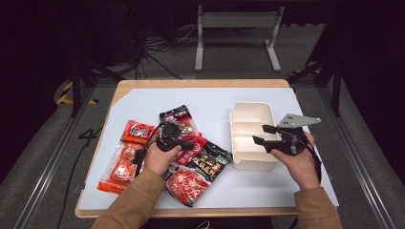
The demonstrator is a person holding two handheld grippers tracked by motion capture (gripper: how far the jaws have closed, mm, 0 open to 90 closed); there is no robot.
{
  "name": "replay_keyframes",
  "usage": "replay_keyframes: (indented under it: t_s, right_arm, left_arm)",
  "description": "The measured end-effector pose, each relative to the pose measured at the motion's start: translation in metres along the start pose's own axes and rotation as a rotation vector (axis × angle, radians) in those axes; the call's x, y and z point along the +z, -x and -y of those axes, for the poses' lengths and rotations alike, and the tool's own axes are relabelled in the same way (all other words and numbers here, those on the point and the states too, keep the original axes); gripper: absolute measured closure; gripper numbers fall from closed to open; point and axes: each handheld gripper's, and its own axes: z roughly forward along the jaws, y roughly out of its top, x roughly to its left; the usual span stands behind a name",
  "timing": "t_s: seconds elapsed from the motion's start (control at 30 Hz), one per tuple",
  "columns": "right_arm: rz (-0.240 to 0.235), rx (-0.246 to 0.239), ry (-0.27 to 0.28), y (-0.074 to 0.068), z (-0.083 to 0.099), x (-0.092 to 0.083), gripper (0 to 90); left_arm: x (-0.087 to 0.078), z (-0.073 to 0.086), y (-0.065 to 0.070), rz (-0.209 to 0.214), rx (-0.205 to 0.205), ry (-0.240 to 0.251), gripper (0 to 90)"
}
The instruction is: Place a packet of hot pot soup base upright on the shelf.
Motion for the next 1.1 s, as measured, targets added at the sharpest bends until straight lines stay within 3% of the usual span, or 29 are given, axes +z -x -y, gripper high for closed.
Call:
replay_keyframes:
  t_s: [0.2,0.53,1.1]
  right_arm:
    - [0.009,-0.001,0.016,0.001,-0.001,-0.005,42.8]
    - [0.029,-0.01,0.056,0.0,-0.004,-0.013,45.3]
    - [0.05,-0.019,0.102,-0.004,-0.009,-0.026,46.6]
  left_arm:
    - [-0.017,-0.002,0.006,0.022,0.011,0.069,87.3]
    - [-0.046,-0.008,0.03,0.021,0.091,0.156,87.7]
    - [-0.086,-0.009,0.055,0.04,0.211,0.296,87.3]
